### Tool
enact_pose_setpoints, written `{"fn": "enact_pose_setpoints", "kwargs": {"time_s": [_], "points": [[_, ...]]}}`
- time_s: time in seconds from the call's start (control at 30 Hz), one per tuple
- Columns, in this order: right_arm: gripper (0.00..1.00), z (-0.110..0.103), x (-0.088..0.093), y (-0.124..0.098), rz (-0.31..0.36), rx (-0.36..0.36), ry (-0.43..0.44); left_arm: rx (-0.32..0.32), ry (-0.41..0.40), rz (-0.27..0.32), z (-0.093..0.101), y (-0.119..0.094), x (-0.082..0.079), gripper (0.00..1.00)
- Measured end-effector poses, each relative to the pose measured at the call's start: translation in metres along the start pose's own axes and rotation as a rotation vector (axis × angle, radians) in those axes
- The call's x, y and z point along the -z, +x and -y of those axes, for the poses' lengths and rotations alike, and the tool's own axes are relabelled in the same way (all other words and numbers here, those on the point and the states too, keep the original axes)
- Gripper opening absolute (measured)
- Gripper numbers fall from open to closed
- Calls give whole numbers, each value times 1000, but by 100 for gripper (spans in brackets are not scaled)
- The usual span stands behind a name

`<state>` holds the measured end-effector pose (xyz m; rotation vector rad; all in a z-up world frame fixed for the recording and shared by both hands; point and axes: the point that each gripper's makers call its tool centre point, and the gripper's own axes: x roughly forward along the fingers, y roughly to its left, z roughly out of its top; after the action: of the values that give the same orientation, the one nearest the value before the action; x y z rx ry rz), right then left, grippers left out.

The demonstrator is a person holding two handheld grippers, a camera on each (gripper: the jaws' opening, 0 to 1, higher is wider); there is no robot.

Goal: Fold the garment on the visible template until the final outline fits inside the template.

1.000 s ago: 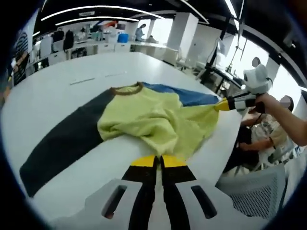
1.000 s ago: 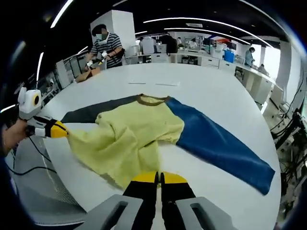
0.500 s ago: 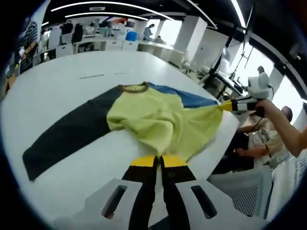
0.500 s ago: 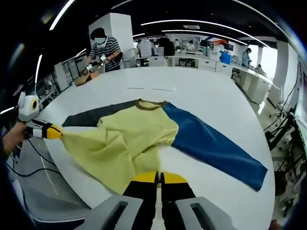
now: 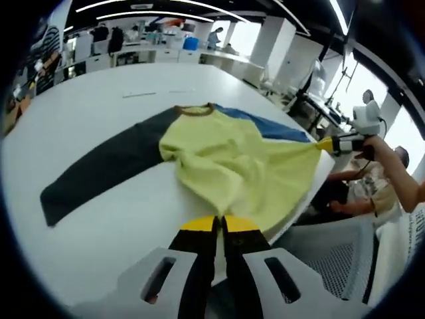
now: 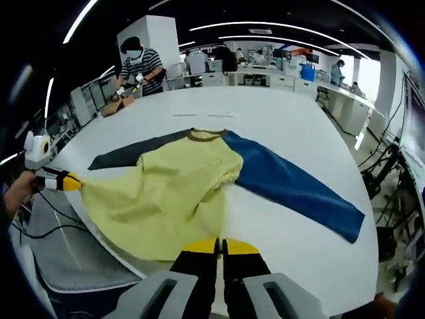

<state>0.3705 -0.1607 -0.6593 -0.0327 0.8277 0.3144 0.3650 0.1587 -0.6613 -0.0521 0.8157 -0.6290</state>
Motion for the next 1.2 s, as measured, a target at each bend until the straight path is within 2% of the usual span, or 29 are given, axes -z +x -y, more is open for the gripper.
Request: {"fn": "enact_pose_setpoints", "kwargs": {"time_s": [0.53, 0.8, 1.1, 1.2], "points": [[0, 4, 47, -9, -81, 31, 82, -47, -105, -52, -8, -10, 40, 0], [0, 1, 81, 0, -132, 37, 137, -82, -109, -122, -12, -6, 67, 0], [0, 5, 112, 19, -128, 76, 187, -109, -149, -224, -20, 10, 103, 0], [0, 5, 117, 22, -119, 86, 173, -117, -139, -241, -19, 12, 108, 0]]}}
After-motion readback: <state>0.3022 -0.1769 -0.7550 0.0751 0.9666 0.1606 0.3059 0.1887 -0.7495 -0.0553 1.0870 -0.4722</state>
